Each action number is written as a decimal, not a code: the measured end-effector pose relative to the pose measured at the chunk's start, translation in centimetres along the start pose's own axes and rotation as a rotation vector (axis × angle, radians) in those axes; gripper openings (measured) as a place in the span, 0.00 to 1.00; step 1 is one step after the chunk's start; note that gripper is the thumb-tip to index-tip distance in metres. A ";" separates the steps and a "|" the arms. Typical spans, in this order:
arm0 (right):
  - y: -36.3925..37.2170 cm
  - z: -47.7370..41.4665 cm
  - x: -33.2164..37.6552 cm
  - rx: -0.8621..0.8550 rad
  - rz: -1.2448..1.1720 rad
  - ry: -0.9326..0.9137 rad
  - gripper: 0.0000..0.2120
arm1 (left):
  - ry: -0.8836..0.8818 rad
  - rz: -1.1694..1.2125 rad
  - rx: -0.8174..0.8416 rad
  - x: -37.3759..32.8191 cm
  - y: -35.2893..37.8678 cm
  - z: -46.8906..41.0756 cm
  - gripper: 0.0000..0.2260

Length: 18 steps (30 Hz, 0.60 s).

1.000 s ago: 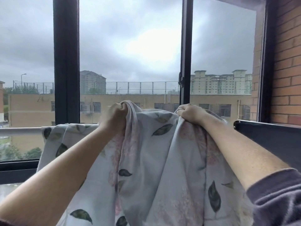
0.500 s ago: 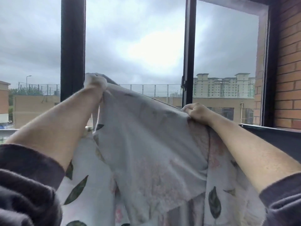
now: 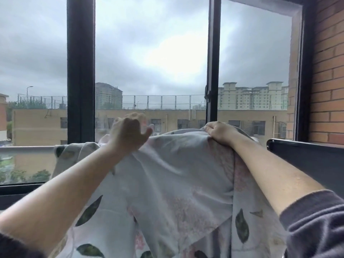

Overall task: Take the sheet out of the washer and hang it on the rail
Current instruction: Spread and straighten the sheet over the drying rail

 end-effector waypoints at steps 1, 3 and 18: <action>0.1 0.0 0.2 -0.001 0.001 -0.003 0.15 | 0.157 0.064 -0.044 -2.3 -0.2 0.8 0.21; 0.2 0.2 0.5 -0.018 0.000 -0.010 0.15 | 0.372 0.019 -0.036 -6.5 0.5 2.1 0.24; -1.9 2.9 -2.4 -0.028 -0.075 0.029 0.19 | 0.109 -0.672 0.136 -1.8 -1.7 -4.2 0.07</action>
Point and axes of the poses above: each hand's wrist, its own z-axis away from the middle knuckle, its own y-axis out of the palm, x = y × z, the point moved 4 cm from there along -z, towards the middle knuckle, and after that the axes turned 11 degrees about y, right-handed, at the moved point
